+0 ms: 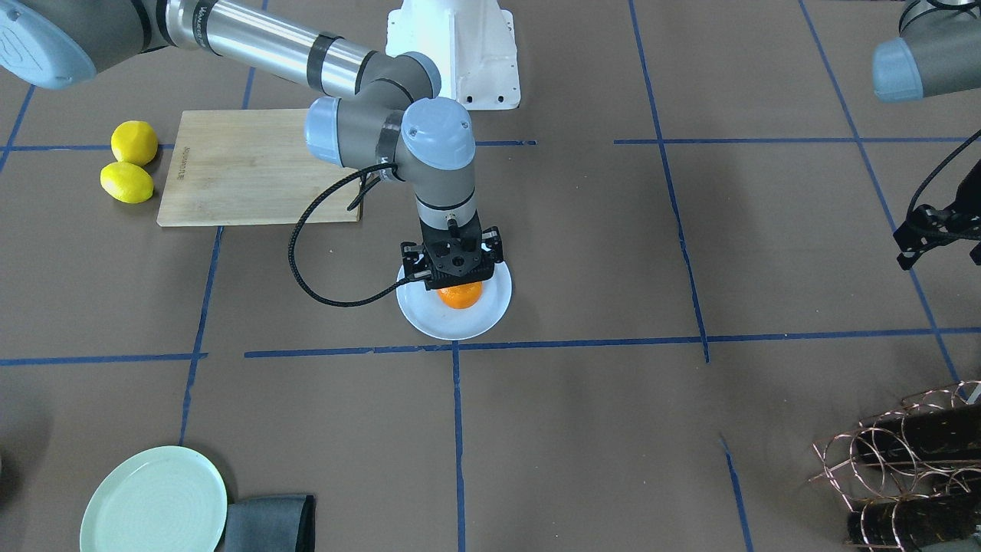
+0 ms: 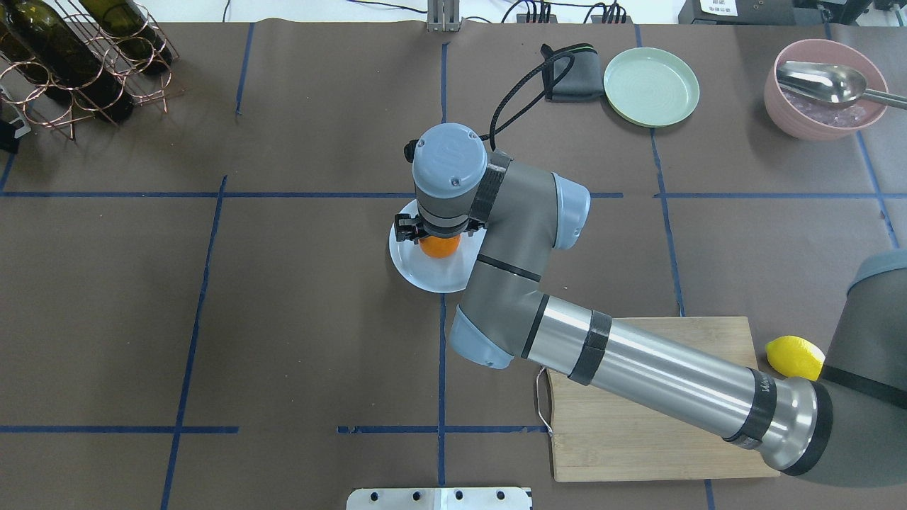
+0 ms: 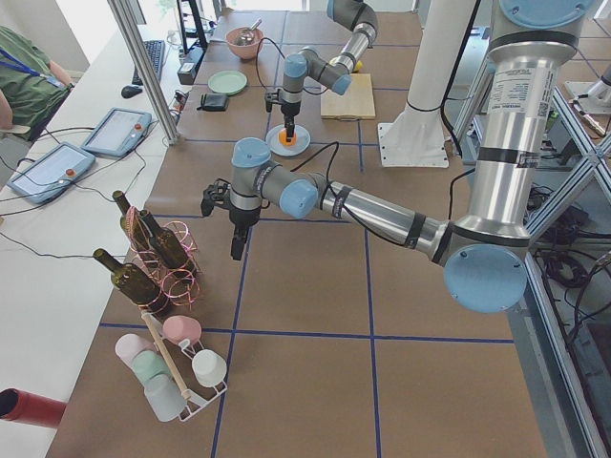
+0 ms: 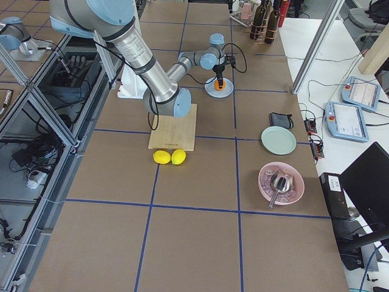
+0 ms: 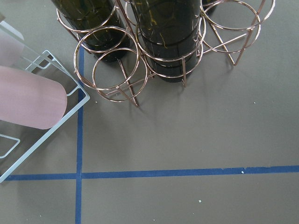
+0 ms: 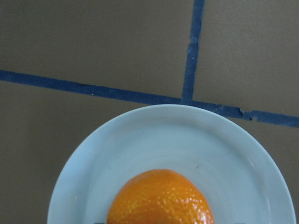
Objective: Pick orange to plate
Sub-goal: 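Carry the orange with the right gripper over the light blue plate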
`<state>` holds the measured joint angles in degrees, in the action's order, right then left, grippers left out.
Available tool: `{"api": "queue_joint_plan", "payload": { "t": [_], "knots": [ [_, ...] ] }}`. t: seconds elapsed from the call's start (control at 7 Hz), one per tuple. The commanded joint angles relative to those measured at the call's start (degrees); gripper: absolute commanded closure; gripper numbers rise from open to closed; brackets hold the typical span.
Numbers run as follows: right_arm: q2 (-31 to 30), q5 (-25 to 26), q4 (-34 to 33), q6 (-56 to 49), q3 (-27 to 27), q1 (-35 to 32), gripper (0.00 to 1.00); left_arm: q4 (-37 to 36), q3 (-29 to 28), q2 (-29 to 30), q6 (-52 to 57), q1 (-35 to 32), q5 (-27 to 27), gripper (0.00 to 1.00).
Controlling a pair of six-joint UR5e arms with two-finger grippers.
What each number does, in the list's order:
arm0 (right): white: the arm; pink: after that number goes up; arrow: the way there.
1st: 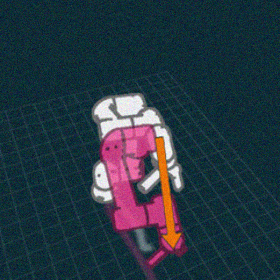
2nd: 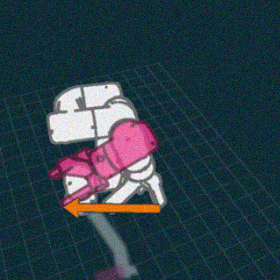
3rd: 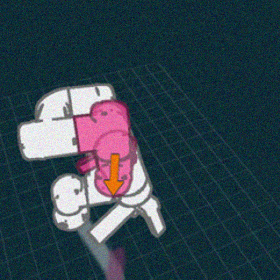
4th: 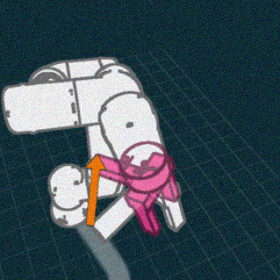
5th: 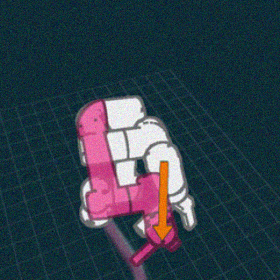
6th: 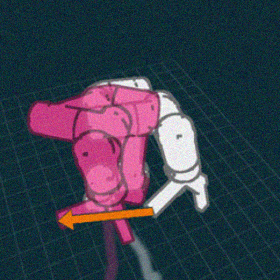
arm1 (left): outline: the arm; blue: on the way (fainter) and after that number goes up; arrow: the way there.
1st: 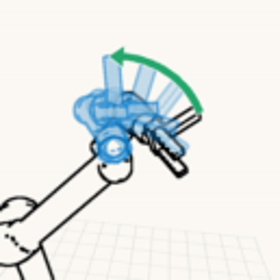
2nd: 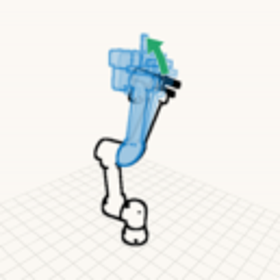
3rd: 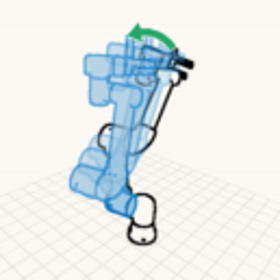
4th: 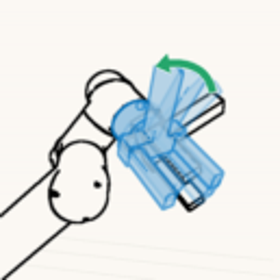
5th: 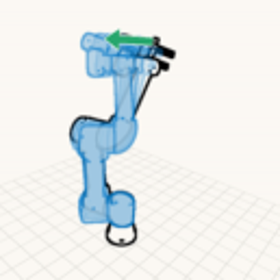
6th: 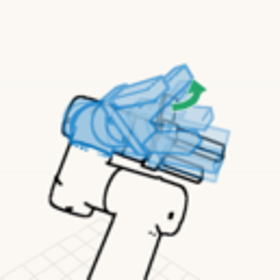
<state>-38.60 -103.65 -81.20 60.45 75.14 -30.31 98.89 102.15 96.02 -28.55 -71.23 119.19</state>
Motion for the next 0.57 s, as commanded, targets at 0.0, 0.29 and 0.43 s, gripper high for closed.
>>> {"api": "queue_joint_plan", "payload": {
  "t": [0.0, 0.29, 0.43],
  "knots": [
    [-0.9, -1.6, -5.6, -0.8, 4.2, -2.0, 0.00, -5.6, 0.0, 0.0, 8.7, -2.8, 0.5, 0.00],
    [-7.1, -9.4, -12.8, -6.6, 16.4, -8.9, 0.00, -9.2, -0.1, -0.1, 17.7, -8.2, 7.2, 0.00],
    [-13.0, -10.1, -13.9, -10.0, 23.3, -11.9, 0.00, -12.8, -0.1, -0.1, 23.4, -11.1, 7.3, 0.00]
  ]
}}
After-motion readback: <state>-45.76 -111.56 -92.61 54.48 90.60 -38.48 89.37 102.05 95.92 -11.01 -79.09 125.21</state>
